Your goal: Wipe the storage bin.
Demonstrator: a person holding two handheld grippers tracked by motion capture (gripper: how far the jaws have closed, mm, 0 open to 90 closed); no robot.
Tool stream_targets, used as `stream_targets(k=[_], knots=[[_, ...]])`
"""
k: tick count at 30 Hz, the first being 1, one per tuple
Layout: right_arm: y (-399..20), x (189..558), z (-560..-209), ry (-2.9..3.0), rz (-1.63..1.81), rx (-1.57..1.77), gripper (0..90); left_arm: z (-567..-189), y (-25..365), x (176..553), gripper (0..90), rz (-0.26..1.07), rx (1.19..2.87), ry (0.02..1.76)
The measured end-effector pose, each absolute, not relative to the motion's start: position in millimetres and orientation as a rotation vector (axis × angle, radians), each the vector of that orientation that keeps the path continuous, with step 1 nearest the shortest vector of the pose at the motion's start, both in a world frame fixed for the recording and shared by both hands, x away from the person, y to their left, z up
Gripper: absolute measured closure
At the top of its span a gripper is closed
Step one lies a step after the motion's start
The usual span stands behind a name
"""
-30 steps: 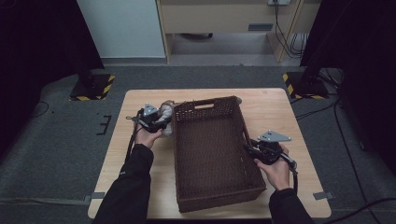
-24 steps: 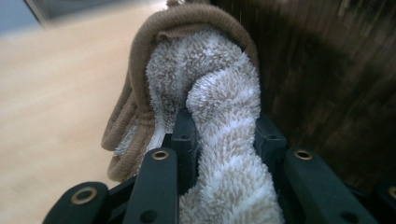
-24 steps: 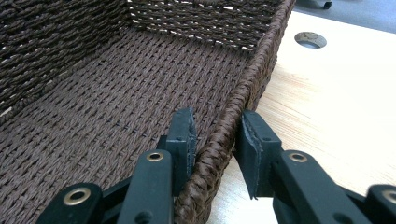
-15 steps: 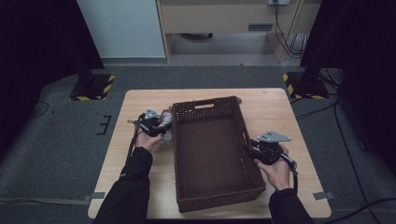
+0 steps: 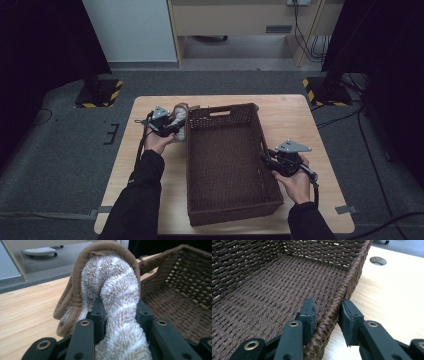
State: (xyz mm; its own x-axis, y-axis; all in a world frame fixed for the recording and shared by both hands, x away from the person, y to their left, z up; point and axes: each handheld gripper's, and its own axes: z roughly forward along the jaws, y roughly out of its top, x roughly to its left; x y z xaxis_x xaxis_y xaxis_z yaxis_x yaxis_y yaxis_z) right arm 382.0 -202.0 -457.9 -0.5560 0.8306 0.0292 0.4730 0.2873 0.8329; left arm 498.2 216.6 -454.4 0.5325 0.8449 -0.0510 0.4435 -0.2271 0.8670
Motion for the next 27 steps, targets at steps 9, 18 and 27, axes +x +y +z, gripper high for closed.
stream_targets(k=[9,18,27], knots=[[-202,382,-458,2.146,1.178,1.182,66.1,-510,205,499,65.8,0.477,1.959,1.139],[-205,379,-447,2.134,1.191,1.169,61.3,-475,232,480,65.3,0.462,1.855,1.098],[-202,378,-450,2.151,1.164,1.198,64.8,-445,223,455,65.2,0.467,1.882,0.932]])
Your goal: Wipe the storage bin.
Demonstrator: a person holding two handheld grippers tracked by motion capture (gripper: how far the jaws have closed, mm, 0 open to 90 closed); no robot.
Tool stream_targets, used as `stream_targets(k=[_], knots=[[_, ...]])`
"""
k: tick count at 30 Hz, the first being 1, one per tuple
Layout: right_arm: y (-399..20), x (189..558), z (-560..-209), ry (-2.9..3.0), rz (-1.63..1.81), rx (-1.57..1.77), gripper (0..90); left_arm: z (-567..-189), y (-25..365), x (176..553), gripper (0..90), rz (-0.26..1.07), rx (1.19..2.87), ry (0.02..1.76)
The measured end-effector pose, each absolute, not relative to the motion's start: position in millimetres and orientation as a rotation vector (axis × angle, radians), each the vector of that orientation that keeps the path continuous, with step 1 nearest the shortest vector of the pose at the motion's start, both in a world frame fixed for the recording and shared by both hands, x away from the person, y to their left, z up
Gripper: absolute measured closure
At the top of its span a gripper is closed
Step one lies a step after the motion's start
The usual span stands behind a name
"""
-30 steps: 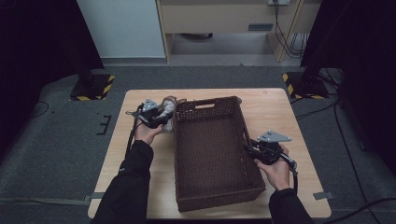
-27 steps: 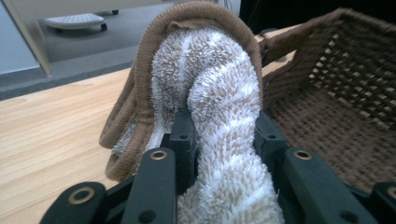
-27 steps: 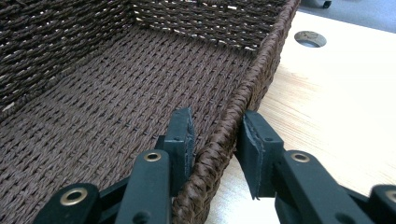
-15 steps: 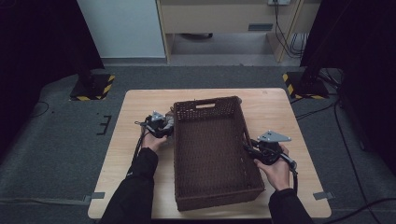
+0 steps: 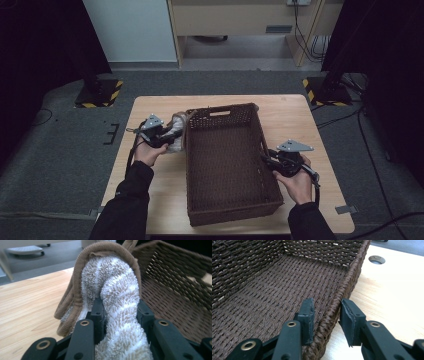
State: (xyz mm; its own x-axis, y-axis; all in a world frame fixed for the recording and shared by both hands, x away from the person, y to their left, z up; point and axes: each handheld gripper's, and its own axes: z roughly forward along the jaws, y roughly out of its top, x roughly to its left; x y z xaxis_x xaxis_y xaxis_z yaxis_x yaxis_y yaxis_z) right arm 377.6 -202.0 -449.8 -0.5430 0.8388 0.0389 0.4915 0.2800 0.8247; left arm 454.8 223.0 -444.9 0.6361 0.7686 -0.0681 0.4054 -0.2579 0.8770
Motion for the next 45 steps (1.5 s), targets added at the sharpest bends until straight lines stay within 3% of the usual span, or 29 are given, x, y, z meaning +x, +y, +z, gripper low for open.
stream_targets(k=[11,21,26,34,45], knots=[[-201,381,-453,2.133,1.168,1.225,64.4,-456,213,475,65.7,0.471,1.847,0.954],[-201,381,-453,2.137,1.167,1.205,63.9,-501,202,469,65.4,0.414,1.995,1.006],[-201,381,-454,2.137,1.172,1.205,63.4,-488,213,466,65.3,0.408,1.969,1.02],[-201,381,-454,2.137,1.159,1.199,63.5,-437,223,455,64.7,0.459,1.917,0.887],[-200,380,-455,2.129,1.162,1.199,63.4,-467,216,445,64.7,0.413,1.949,0.905]])
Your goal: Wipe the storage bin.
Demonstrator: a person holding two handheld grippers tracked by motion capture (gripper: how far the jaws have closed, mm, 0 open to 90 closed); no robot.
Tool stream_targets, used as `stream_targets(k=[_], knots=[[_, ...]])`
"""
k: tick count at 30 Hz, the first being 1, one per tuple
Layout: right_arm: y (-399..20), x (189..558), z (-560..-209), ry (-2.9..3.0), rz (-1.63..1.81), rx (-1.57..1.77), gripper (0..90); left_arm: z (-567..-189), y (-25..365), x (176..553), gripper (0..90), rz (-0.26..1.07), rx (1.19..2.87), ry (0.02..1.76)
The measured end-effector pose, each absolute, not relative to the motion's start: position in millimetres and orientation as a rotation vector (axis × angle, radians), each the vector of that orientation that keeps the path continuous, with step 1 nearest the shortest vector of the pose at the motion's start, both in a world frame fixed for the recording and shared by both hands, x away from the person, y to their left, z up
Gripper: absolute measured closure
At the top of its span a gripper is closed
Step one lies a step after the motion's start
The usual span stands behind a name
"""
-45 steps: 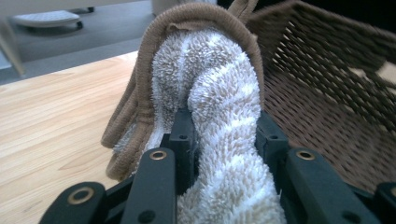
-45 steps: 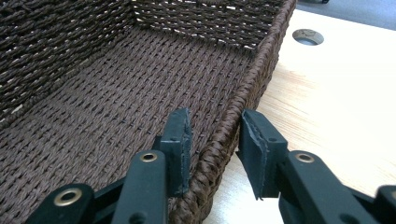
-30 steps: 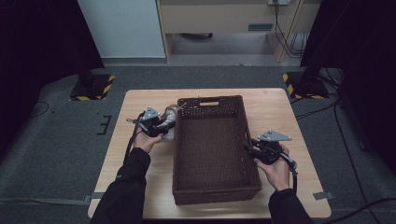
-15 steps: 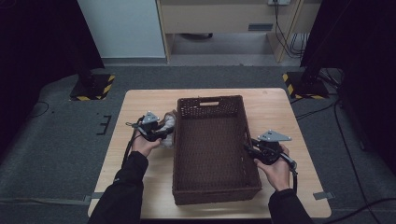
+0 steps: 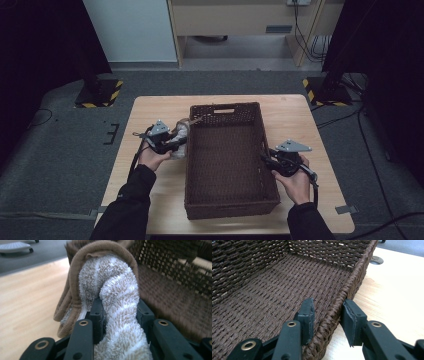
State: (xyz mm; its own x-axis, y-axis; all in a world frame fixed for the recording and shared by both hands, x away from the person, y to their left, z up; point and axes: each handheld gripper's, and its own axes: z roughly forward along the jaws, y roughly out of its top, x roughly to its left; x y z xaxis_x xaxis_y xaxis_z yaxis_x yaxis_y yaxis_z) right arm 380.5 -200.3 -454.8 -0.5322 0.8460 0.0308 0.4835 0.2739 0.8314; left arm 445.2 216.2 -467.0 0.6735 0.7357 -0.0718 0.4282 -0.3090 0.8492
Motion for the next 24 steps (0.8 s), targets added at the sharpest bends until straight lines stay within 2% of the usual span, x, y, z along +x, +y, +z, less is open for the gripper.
stream_targets(k=[5,10,13,17,24], knots=[[-199,380,-455,2.126,1.152,1.202,64.1,-489,207,444,64.6,0.389,2.033,0.916],[-197,383,-456,2.112,1.148,1.216,64.8,-486,203,456,64.6,0.416,2.051,0.918],[-196,386,-457,2.09,1.153,1.235,63.9,-492,204,464,64.1,0.416,2.022,0.935],[-197,385,-456,2.098,1.154,1.224,61.1,-506,204,461,63.7,0.405,2.09,0.943],[-203,380,-447,2.085,1.199,1.191,57.0,-484,221,448,63.6,0.4,2.034,0.943]])
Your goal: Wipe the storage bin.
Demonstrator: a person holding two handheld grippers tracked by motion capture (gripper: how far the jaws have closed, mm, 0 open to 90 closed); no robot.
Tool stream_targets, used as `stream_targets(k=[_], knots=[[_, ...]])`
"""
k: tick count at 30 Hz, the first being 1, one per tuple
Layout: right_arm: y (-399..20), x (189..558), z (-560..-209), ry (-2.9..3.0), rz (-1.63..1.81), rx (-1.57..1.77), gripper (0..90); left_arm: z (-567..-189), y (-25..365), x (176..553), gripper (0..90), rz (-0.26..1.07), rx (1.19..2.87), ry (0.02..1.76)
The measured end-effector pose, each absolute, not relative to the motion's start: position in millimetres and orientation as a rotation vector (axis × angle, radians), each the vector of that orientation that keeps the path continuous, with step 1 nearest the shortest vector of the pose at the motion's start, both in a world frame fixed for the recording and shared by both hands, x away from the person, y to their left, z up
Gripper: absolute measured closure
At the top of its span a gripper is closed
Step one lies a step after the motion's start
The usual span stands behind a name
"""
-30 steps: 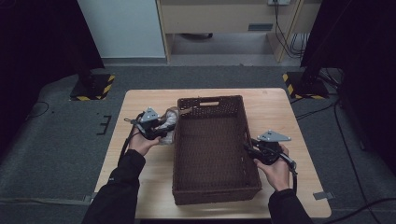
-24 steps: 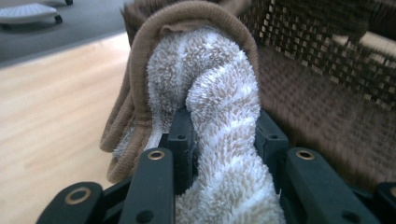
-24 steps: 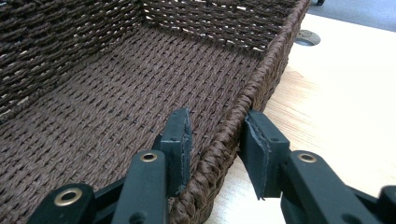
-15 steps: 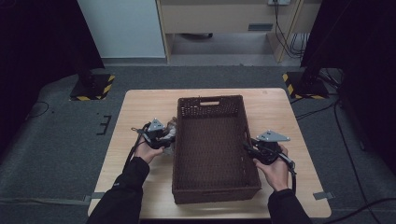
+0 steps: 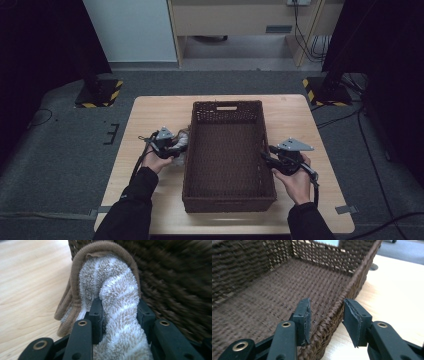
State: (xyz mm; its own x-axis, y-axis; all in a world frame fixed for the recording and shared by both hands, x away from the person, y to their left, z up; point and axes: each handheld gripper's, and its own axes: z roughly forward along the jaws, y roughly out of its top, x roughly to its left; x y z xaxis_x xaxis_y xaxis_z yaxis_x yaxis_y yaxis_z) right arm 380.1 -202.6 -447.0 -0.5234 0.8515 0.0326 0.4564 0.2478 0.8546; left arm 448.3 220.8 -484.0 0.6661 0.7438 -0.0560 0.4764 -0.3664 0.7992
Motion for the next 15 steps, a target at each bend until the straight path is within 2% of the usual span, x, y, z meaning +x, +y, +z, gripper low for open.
stream_targets(k=[5,8,15], knots=[[-210,373,-445,2.115,1.205,1.171,57.4,-457,233,434,63.5,0.419,1.93,0.906],[-208,373,-446,2.132,1.208,1.173,58.4,-446,234,425,63.4,0.429,1.944,0.864],[-203,374,-450,2.126,1.187,1.181,57.8,-456,216,418,63.5,0.433,1.988,0.826]])
